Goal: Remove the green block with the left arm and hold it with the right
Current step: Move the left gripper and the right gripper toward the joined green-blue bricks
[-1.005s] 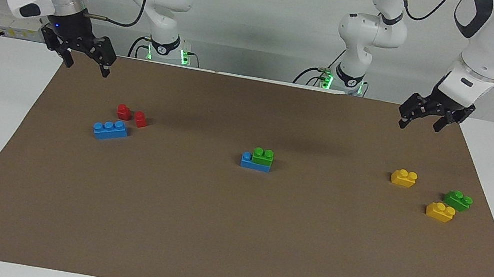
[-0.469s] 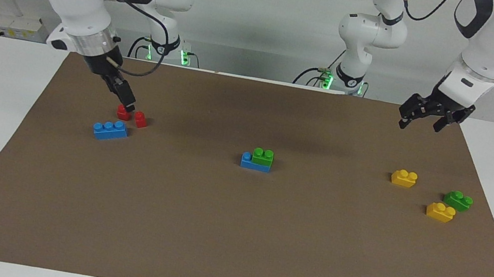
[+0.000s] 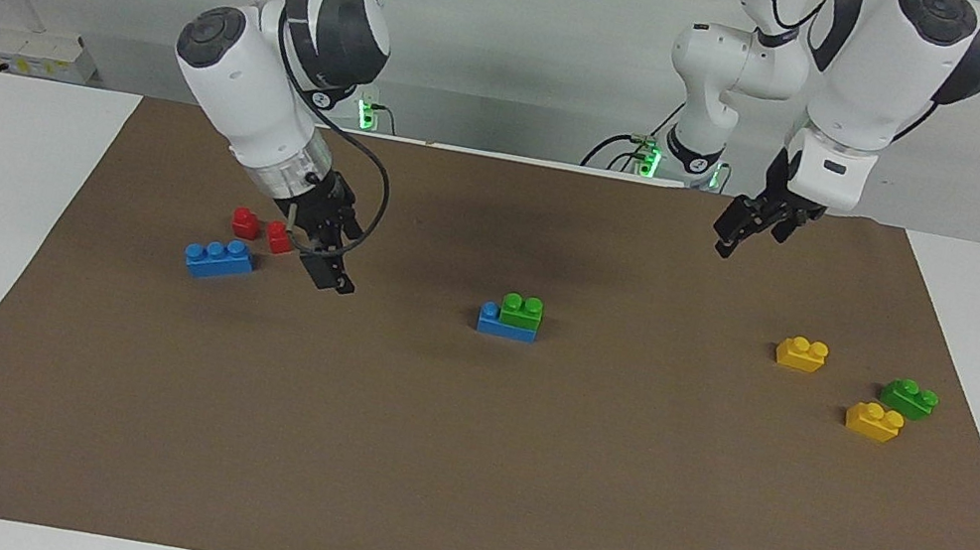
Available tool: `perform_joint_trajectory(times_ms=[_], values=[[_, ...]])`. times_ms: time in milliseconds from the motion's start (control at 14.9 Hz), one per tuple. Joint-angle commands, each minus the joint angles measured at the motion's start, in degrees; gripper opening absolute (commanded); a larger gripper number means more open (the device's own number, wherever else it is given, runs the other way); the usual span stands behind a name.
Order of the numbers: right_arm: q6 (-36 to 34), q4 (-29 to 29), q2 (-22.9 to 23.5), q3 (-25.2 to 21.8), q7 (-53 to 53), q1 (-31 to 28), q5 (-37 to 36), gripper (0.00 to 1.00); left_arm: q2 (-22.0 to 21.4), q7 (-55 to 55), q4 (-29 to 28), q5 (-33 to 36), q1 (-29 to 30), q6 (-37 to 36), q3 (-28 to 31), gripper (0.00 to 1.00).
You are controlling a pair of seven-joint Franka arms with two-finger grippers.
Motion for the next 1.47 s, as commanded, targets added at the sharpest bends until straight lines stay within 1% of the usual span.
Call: perform_joint_trajectory(times_ms=[0, 134, 201, 335, 469, 603, 804, 938, 1072, 1206, 1407], values=[[2.65, -1.20, 1.52, -0.07, 1.02, 1.15, 3.41, 0.99, -2.80, -17.53, -6.20, 0.67, -4.96, 5.94, 0.51, 1.00], [3.97, -1.29, 3.01, -0.07, 1.02, 1.33, 6.12, 0.99, -2.53, -31.69, -8.05, 0.67, -8.31, 9.11, 0.51, 1.00], [5.54, -1.38, 3.72, -0.07, 1.11, 2.46, 7.62, 0.99, -2.10, -37.41, -8.32, 0.67, -9.45, 10.25, 0.51, 1.00], [8.45, -1.47, 6.09, -0.07, 1.28, 4.84, 9.38, 0.99, 0.18, -46.92, -8.23, 0.67, -11.47, 12.10, 0.51, 1.00], [10.82, -1.47, 8.55, -0.07, 1.28, 6.60, 11.93, 0.99, 3.34, -55.10, -8.23, 0.67, -13.76, 14.47, 0.51, 1.00], [13.37, -1.47, 9.87, -0.07, 1.28, 7.92, 12.73, 0.99, 5.80, -62.48, -8.15, 0.67, -15.17, 17.37, 0.51, 1.00], [17.23, -2.60, 11.19, -0.07, 1.28, 11.07, 14.92, 0.99, 10.37, -70.40, -6.48, 0.49, -16.93, 19.92, 0.51, 1.00], [18.65, -2.96, 11.89, -0.07, 1.28, 12.05, 16.77, 0.99, 12.84, -74.19, -6.04, 0.41, -18.07, 22.12, 0.51, 1.00], [20.14, -3.40, 12.25, -0.07, 1.28, 13.54, 17.21, 0.99, 13.81, -75.96, -6.12, 0.40, -18.60, 24.67, 0.51, 1.00], [23.21, -4.54, 12.86, -0.07, 1.28, 15.12, 18.18, 0.99, 14.17, -78.41, -6.12, 0.40, -18.87, 26.25, 0.51, 1.00], [27.17, -5.86, 14.27, -0.07, 1.19, 16.89, 19.06, 0.99, 16.27, -81.49, -6.30, 0.49, -20.10, 28.45, 0.60, 1.00]])
